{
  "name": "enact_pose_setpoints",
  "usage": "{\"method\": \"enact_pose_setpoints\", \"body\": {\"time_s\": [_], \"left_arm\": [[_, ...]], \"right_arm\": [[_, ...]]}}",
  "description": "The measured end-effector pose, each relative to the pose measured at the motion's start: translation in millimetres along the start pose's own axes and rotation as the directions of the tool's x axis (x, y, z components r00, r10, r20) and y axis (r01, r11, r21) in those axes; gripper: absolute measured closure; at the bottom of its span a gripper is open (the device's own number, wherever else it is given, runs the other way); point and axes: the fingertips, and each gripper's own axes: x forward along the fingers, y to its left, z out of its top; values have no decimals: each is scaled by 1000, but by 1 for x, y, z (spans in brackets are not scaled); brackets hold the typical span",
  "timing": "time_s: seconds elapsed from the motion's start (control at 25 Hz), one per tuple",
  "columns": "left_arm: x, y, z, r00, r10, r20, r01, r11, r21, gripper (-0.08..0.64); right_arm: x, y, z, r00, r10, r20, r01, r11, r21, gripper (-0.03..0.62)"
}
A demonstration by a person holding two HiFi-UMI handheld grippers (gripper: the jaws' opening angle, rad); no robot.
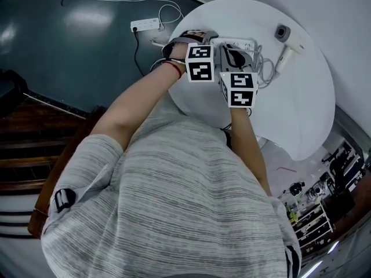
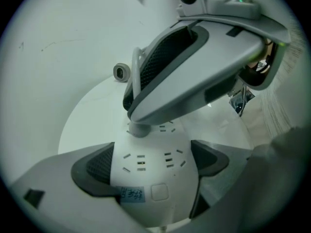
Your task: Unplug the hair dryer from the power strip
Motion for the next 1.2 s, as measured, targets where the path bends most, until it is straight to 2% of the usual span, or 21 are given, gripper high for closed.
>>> {"method": "enact_pose_setpoints", "body": {"time_s": [0.76,1.12,1.2], "left_arm": [[0,1,2,1000,3,-3,-3,1000,-7,86],[0,2,2,1000,12,11,-12,1000,-20,86],[1,1,2,1000,11,11,-11,1000,-20,86]], "right_arm": [[-7,1,-2,999,-27,-36,26,1000,-10,540],[-3,0,1,998,-14,-66,14,1000,-1,540],[-11,2,3,999,-21,-42,21,1000,0,540]]}}
